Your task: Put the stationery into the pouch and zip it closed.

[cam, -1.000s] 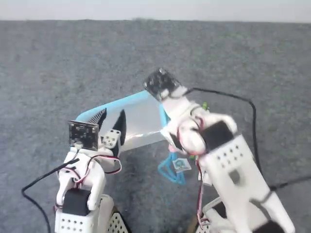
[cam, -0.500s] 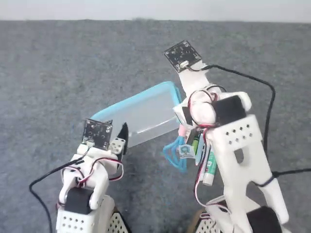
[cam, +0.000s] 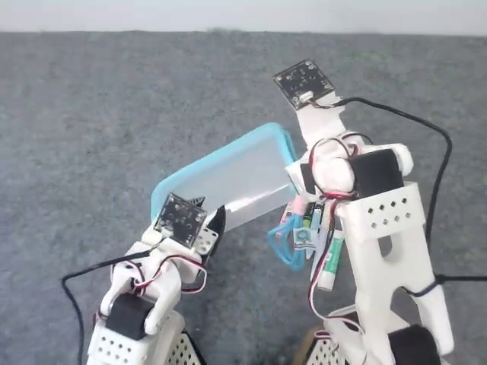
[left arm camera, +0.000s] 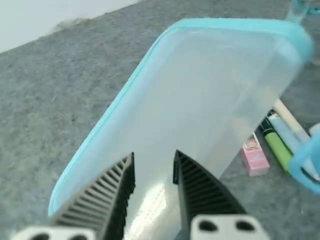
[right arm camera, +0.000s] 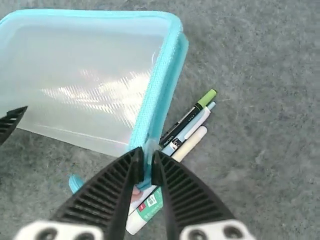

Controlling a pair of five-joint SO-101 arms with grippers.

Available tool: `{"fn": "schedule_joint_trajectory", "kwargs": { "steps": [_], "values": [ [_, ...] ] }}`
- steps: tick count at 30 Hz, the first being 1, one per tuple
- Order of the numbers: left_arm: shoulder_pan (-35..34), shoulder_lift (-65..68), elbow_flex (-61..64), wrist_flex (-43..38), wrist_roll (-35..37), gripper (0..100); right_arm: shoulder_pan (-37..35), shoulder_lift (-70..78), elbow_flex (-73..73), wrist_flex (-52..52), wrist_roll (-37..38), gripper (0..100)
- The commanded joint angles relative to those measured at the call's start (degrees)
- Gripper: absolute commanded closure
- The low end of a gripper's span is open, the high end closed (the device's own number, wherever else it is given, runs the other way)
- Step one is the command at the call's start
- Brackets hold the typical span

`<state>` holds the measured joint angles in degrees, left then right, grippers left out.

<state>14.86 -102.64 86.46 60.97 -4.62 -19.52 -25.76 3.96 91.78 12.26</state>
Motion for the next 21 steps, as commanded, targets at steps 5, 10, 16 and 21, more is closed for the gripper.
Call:
{"fn": "schedule_joint_trajectory", "kwargs": {
  "steps": [5,10,16,21],
  "values": [
    [2.73,-0.7,-7.78,5.89,-7.65,88,2.95,6.2,-6.68,-2.51,-2.55,99.2],
    [4.4,-0.7,-8.22,6.86,-8.26,88,3.03,13.67,-14.68,0.4,-5.19,99.2],
    [4.31,-0.44,-4.53,4.84,-8.35,88,2.86,16.22,-21.89,4.88,-4.92,99.2],
    [4.22,-0.44,1.01,-0.53,-8.35,88,2.51,13.58,-25.32,10.33,-1.49,99.2]
  ]
}}
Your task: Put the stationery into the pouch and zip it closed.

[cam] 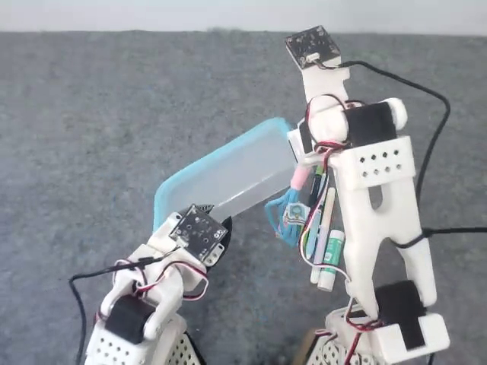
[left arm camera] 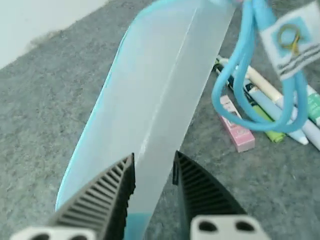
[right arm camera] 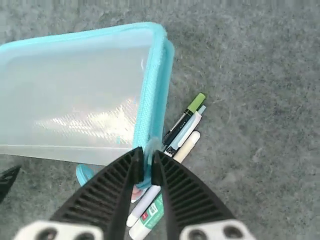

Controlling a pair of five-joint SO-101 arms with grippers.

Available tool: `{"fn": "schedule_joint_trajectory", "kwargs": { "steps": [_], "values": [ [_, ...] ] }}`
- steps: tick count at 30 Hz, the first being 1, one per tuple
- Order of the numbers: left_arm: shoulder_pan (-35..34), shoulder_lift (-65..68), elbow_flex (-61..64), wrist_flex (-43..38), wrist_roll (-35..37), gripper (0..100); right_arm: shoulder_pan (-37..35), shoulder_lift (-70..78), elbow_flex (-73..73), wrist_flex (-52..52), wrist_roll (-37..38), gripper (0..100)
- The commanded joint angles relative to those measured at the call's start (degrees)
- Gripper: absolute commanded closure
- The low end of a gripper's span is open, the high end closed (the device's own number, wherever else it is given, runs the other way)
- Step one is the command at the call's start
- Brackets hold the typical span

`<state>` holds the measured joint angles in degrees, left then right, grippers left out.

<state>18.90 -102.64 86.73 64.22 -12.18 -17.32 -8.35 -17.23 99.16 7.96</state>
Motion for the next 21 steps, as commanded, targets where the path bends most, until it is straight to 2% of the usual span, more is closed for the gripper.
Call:
{"fn": "schedule_joint_trajectory", "kwargs": {
  "steps": [1,6,9,15,18,21],
  "values": [
    [-0.18,-0.44,1.63,-4.75,-0.79,88,0.31,-4.44,-3.96,3.56,4.13,99.2],
    [-8.7,-0.26,3.74,-10.9,-0.7,88,2.33,-9.01,-1.76,3.74,13.19,99.2],
    [-10.2,-0.26,7.69,-15.65,-0.79,88,2.86,-12.35,-1.32,3.82,17.93,99.2],
    [-12.22,-0.35,8.4,-17.85,-0.53,95,2.95,-17.8,1.14,4.0,22.07,99.2],
    [-18.29,-0.35,6.55,-19.43,-0.26,93,2.59,-18.68,6.33,3.91,23.38,99.2],
    [-22.07,-0.35,4.35,-19.25,3.96,87,-0.04,-17.54,12.84,3.65,23.3,99.2]
  ]
}}
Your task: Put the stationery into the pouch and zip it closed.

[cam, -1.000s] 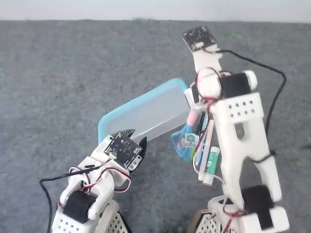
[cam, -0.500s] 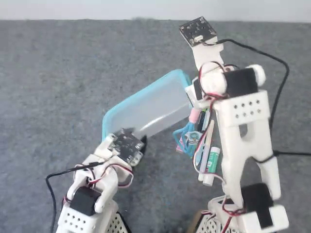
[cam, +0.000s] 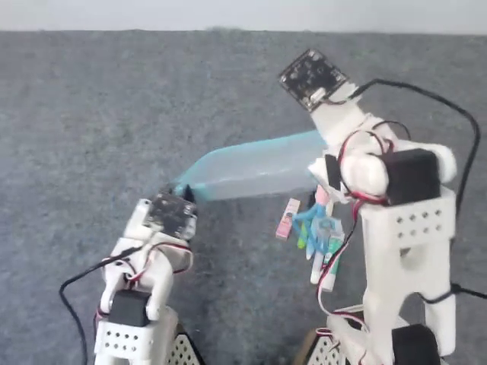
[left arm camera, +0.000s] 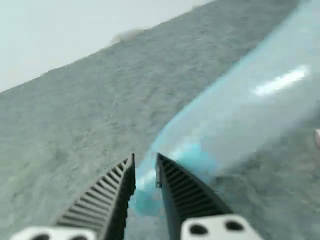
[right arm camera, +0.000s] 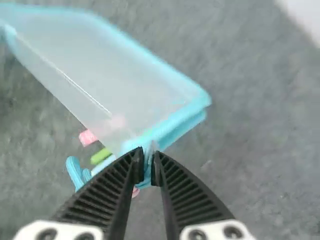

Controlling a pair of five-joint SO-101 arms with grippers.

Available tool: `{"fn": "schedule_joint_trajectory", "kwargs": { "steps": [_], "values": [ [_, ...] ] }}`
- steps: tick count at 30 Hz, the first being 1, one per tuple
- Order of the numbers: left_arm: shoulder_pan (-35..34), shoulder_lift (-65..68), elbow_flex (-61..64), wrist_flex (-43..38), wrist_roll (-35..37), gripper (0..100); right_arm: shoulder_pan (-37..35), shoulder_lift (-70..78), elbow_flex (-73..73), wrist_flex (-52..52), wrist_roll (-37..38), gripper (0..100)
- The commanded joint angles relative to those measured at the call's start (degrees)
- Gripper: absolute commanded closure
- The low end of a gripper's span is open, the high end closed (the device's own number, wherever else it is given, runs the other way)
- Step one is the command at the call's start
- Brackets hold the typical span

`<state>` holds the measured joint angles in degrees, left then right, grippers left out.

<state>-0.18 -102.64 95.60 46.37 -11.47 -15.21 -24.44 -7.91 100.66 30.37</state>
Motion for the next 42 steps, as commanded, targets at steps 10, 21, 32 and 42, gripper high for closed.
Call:
{"fn": "schedule_joint_trajectory", "kwargs": {
  "steps": [10,21,32,42],
  "values": [
    [-3.43,-0.35,-15.34,11.96,4.84,81,-18.77,-0.84,19.6,-13.93,-10.29,99.2],
    [-2.46,-0.35,-18.59,17.14,4.57,81,-18.07,-5.58,19.43,-10.42,-8.7,99.2],
    [-6.24,-0.35,-12.18,8.26,4.57,81,-8.48,-2.77,43.87,-14.11,-14.24,83.6],
    [-6.33,-0.35,-12.18,8.44,4.57,81,9.36,-5.23,45.8,-17.45,-10.99,86.4]
  ]
}}
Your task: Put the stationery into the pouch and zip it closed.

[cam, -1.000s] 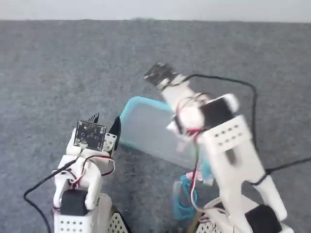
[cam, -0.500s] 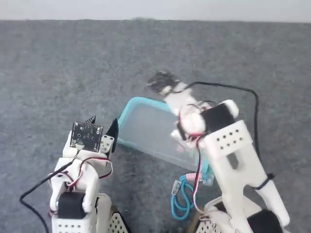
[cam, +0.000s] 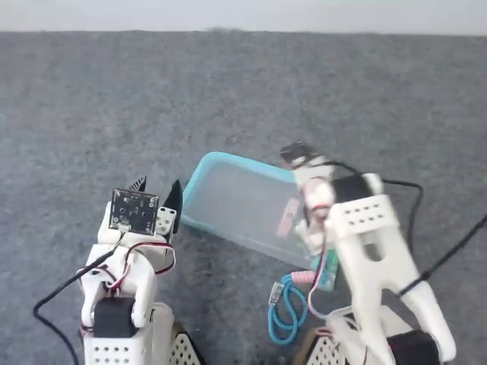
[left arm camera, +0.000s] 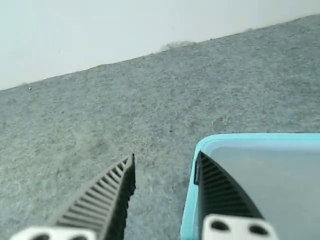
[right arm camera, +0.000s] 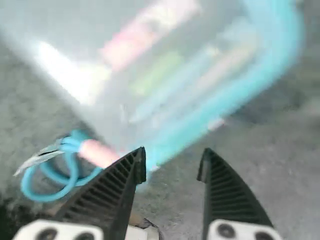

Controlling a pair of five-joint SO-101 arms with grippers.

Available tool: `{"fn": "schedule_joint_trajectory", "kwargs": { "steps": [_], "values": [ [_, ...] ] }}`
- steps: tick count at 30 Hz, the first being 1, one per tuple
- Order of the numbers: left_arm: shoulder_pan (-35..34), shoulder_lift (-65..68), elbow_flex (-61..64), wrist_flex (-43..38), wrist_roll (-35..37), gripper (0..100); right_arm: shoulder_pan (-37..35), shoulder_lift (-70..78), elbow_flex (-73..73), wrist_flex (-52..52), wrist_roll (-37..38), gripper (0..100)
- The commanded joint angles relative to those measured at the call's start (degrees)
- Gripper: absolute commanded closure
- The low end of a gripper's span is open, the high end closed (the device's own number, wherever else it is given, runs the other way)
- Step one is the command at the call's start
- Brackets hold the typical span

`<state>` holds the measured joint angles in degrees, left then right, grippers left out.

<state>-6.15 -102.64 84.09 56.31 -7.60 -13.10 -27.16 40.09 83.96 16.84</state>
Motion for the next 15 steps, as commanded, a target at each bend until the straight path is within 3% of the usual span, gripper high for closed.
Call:
{"fn": "schedule_joint_trajectory", "kwargs": {
  "steps": [1,10,15],
  "values": [
    [-0.35,-0.35,-0.66,-1.49,0.7,81,8.66,-2.59,-2.29,-0.66,3.43,87.5],
    [-0.26,-0.35,-0.57,-1.58,0.7,81,7.34,3.56,1.85,-2.77,5.1,90.2],
    [-0.18,-0.35,-0.57,-1.67,0.7,81,1.45,9.27,1.76,-6.29,2.11,90.0]
  ]
}}
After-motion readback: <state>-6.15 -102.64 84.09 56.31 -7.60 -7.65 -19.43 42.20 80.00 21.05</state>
